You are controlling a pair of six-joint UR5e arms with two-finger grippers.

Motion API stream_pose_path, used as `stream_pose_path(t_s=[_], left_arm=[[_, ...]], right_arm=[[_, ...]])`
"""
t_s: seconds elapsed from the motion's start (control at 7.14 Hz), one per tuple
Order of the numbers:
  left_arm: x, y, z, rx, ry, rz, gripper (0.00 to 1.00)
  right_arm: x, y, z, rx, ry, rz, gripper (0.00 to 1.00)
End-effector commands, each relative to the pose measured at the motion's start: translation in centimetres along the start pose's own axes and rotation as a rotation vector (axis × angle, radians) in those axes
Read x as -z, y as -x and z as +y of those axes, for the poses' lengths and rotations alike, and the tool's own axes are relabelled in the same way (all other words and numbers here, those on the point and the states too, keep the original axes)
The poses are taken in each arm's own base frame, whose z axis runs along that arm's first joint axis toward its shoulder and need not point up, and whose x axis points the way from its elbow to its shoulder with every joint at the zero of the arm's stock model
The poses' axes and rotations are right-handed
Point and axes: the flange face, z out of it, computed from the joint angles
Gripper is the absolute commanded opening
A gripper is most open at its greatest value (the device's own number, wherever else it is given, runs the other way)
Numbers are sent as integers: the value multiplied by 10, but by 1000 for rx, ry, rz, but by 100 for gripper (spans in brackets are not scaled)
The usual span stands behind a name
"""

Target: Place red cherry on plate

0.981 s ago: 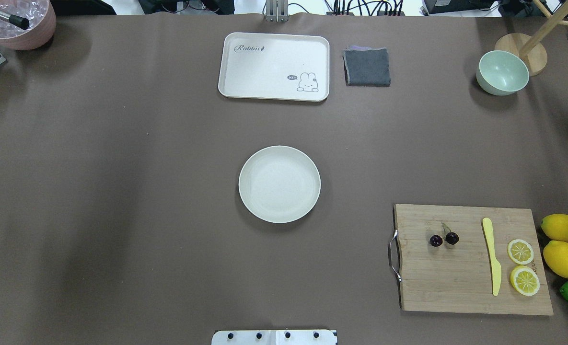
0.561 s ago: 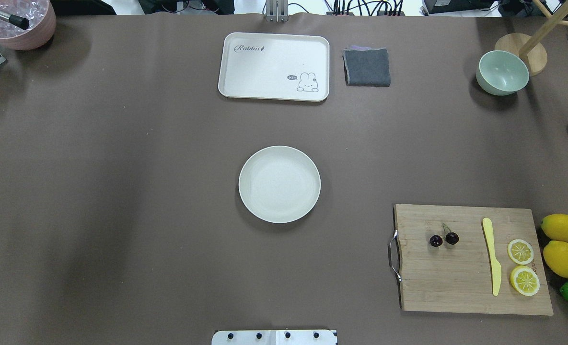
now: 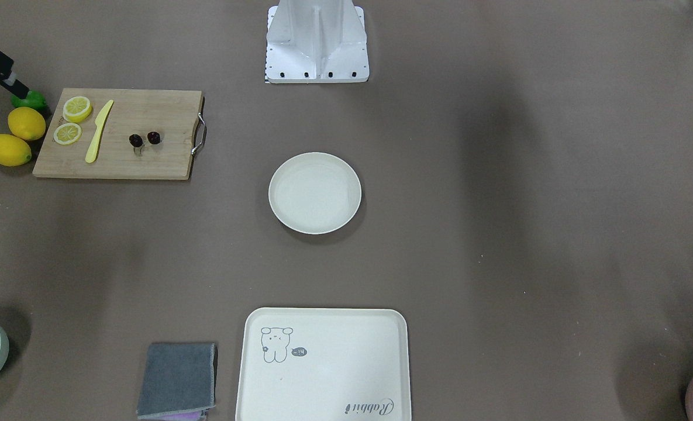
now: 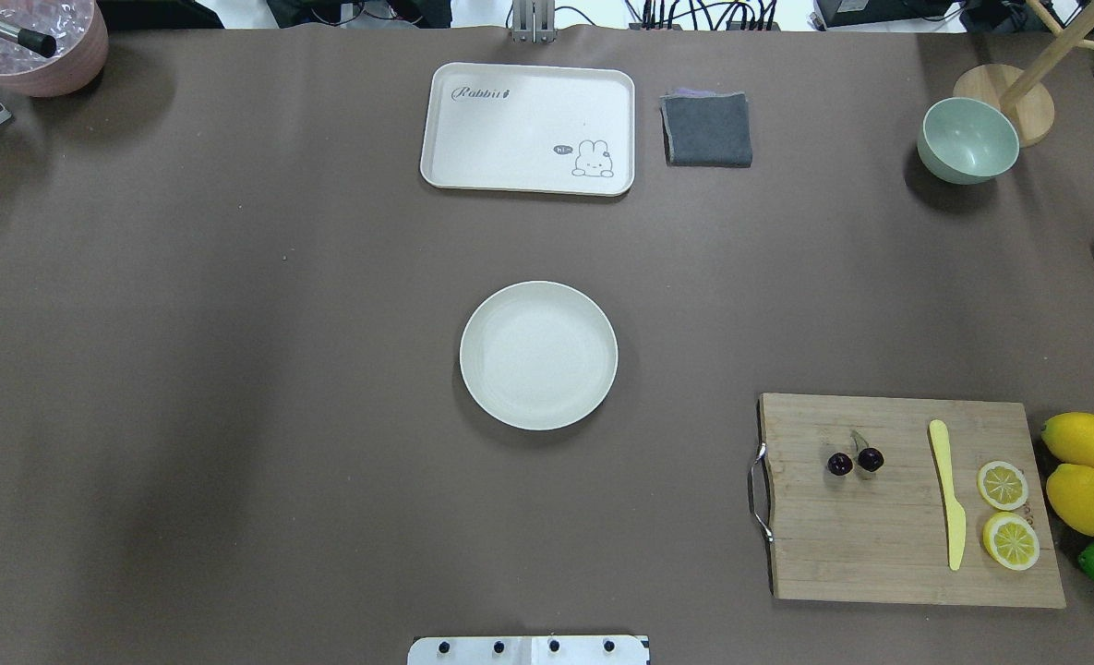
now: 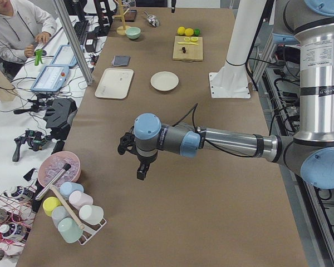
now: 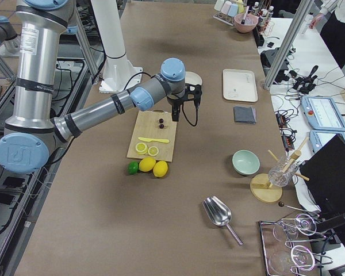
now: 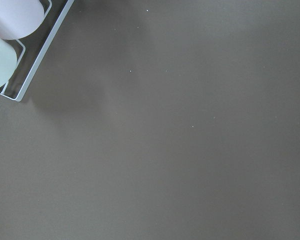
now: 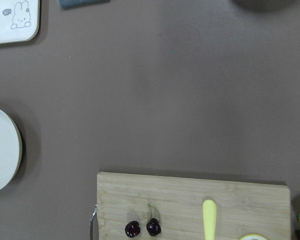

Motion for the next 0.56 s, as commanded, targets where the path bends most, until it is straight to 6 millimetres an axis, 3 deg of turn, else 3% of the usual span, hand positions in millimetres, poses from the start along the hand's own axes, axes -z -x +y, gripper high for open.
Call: stream_pose_path(t_s=[0.0, 0.42], left_arm=[[1, -1, 0, 1, -2, 1, 98], [1, -1, 0, -2, -2, 0, 98]], right_arm=[[-62, 25, 20, -11, -28, 33, 100], [-143, 23, 64, -43, -79, 50, 100]])
